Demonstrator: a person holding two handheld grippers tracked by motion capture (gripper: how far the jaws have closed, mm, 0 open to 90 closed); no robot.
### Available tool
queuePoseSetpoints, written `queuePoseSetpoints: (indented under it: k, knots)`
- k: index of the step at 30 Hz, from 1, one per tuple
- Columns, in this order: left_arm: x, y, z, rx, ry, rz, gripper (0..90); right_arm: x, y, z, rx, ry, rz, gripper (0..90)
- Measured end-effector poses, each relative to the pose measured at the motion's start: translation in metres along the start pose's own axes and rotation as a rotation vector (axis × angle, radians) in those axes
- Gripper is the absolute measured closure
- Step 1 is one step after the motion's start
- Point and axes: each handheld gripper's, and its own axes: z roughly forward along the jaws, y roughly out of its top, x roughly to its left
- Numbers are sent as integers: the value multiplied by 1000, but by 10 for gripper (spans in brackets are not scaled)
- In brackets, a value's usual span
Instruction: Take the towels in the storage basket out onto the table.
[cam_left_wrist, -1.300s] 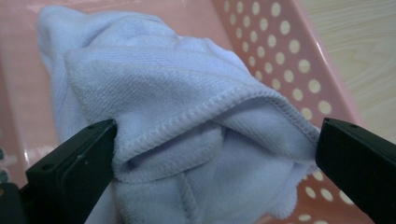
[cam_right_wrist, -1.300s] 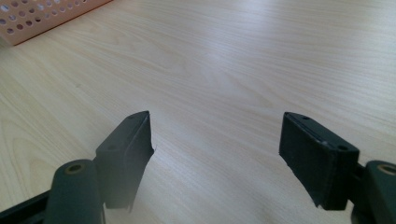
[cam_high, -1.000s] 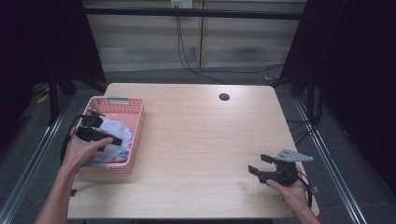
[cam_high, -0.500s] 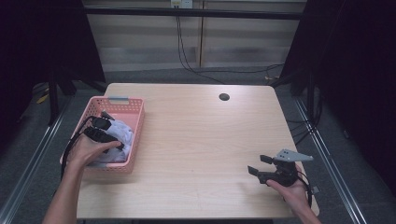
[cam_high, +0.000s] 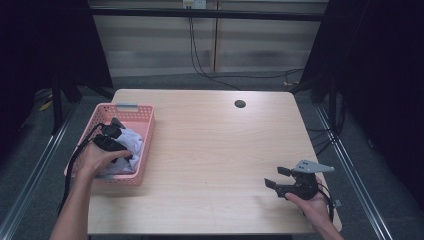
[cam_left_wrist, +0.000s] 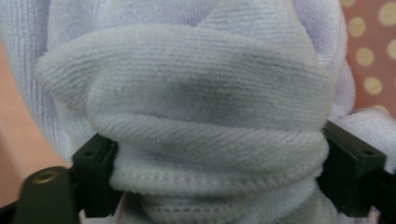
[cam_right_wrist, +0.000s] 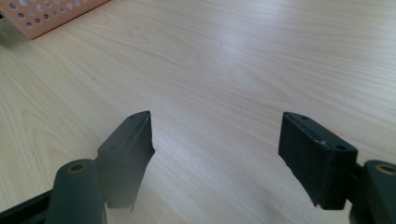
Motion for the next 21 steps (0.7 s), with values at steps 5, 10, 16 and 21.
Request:
queuePoseSetpoints:
  k: [5, 10, 16, 21]
  knots:
    - [1, -5, -5, -61, -22, 13, 366, -1, 1, 1, 5, -2, 5, 260]
    - [5, -12, -9, -124, -47, 3, 442, -2, 1, 1, 7, -7, 9, 258]
    - [20, -22, -14, -188, -125, -22, 468, -2, 1, -1, 4, -12, 17, 259]
    - [25, -27, -24, -240, -152, -33, 470, -5, 3, 0, 3, -18, 23, 258]
